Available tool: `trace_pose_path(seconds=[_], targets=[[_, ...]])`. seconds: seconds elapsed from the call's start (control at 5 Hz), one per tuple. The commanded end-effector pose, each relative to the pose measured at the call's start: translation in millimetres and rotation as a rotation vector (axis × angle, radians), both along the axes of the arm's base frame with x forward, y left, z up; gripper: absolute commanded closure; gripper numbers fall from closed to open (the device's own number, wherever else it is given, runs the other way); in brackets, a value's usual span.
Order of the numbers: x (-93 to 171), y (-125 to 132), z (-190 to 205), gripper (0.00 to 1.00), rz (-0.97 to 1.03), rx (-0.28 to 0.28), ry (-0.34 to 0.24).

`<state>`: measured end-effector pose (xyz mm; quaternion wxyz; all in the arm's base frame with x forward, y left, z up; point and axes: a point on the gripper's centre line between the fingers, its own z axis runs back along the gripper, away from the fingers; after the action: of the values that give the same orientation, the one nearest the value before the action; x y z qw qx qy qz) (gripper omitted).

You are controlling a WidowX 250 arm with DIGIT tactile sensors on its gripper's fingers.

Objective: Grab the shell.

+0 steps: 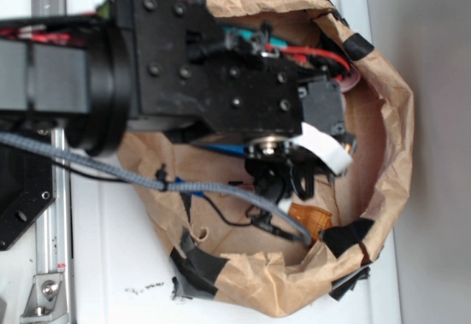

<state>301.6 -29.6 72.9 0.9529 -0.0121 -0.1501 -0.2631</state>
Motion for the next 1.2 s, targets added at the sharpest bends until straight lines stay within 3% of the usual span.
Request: trace_pose_path(seconds=[0.0, 0.2, 0.4, 0.6, 0.8, 1.0], targets=[[-5.9, -65.5, 3.4, 0.0, -0.241, -0.095, -0.065], [-5.2, -80.0, -1.3, 0.0, -0.291, -0.111, -0.098], [2.1, -85.4, -21.5, 0.0, -0.318, -0.073, -0.12], [8.5, -85.5, -41.4, 0.18, -0.284, -0.04, -0.118], [7.9, -84.6, -46.2, 1.0, -0.245, -0.012, -0.098], [4.3, -68.7, -18.5, 1.0, -0.107, 0.019, -0.056]])
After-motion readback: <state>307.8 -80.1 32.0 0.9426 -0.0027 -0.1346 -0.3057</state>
